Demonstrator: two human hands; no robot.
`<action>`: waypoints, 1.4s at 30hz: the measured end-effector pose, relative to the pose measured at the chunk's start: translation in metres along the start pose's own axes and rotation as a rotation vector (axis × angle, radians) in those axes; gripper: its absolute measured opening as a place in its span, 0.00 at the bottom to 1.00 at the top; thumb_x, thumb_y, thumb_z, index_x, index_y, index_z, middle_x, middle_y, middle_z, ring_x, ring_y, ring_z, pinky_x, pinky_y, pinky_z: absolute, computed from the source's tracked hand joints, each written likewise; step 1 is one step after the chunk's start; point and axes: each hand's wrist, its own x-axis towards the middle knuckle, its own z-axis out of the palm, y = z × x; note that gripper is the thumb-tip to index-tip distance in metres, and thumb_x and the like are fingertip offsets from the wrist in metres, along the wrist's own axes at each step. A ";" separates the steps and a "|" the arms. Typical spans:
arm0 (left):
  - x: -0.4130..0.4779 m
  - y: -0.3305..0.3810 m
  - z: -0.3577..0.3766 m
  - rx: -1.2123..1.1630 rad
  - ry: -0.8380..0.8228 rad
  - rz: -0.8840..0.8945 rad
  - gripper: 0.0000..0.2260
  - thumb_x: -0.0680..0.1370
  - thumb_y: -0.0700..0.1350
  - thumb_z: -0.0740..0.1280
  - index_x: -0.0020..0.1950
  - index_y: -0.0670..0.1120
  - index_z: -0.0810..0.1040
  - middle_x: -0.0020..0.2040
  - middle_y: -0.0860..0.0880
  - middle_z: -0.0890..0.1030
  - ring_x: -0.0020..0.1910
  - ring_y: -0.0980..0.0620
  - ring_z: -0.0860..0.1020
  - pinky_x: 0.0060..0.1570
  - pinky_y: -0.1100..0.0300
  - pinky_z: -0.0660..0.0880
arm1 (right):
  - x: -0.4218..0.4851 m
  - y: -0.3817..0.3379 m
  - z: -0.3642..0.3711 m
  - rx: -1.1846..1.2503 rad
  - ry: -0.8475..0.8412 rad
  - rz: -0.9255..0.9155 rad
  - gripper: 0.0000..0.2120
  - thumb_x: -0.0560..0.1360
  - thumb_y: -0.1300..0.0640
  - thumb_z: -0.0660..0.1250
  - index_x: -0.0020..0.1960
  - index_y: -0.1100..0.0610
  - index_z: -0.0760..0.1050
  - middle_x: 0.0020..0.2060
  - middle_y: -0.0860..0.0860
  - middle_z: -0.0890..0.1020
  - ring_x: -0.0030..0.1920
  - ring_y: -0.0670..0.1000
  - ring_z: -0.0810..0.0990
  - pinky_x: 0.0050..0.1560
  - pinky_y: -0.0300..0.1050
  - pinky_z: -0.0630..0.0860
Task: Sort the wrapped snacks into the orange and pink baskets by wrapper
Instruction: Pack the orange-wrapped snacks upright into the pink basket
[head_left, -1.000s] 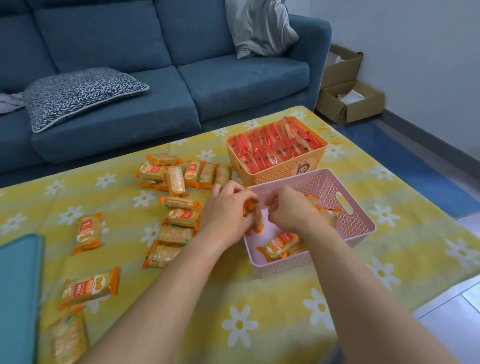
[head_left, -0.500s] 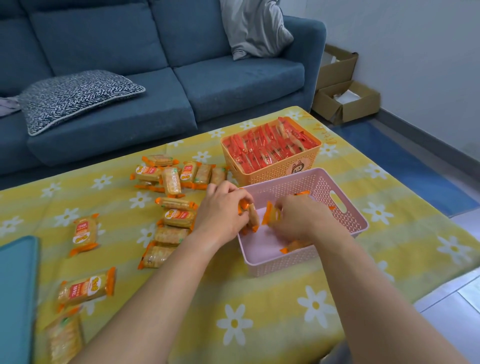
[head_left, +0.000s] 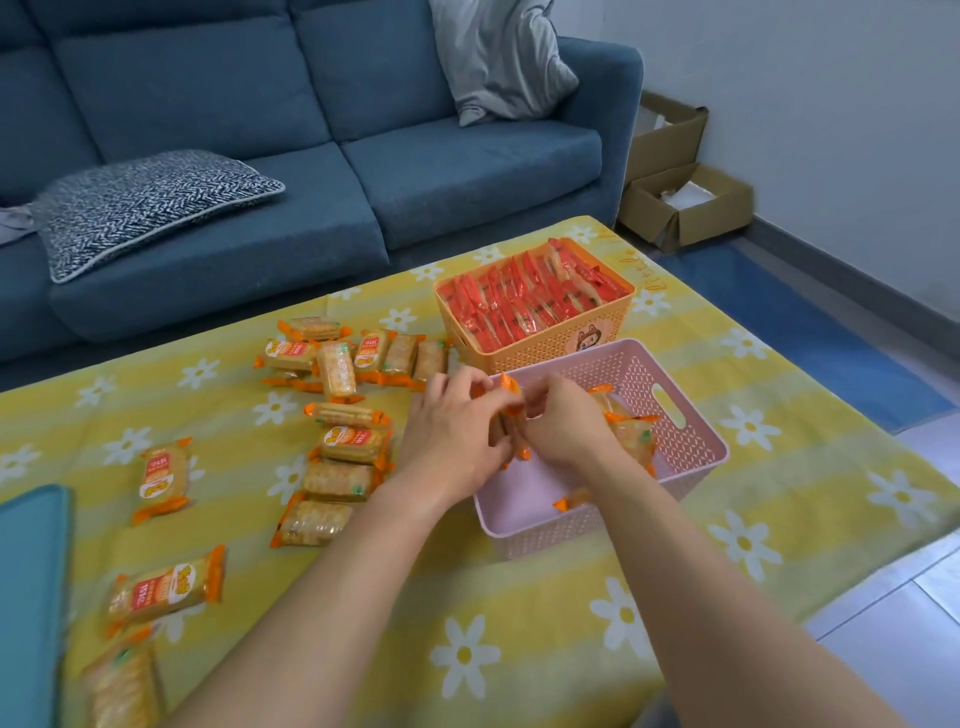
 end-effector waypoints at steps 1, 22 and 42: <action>0.000 0.001 0.001 0.006 -0.007 -0.009 0.18 0.75 0.56 0.69 0.65 0.64 0.76 0.65 0.55 0.70 0.63 0.47 0.66 0.63 0.51 0.67 | -0.001 0.002 -0.005 -0.017 0.032 -0.012 0.09 0.73 0.63 0.67 0.52 0.59 0.81 0.50 0.57 0.85 0.55 0.58 0.82 0.52 0.48 0.77; -0.001 0.003 0.002 -0.015 0.019 -0.038 0.15 0.77 0.54 0.66 0.64 0.61 0.78 0.64 0.55 0.70 0.64 0.48 0.65 0.63 0.52 0.66 | 0.005 0.026 -0.023 -0.164 0.243 -0.040 0.15 0.71 0.47 0.71 0.45 0.55 0.70 0.40 0.54 0.82 0.44 0.60 0.80 0.37 0.50 0.73; 0.003 0.012 0.014 -0.003 0.008 0.035 0.21 0.76 0.47 0.64 0.68 0.62 0.74 0.73 0.55 0.66 0.71 0.49 0.61 0.69 0.50 0.62 | -0.001 0.048 -0.028 -0.600 -0.124 0.091 0.24 0.65 0.49 0.77 0.58 0.50 0.76 0.55 0.50 0.78 0.55 0.56 0.82 0.53 0.50 0.79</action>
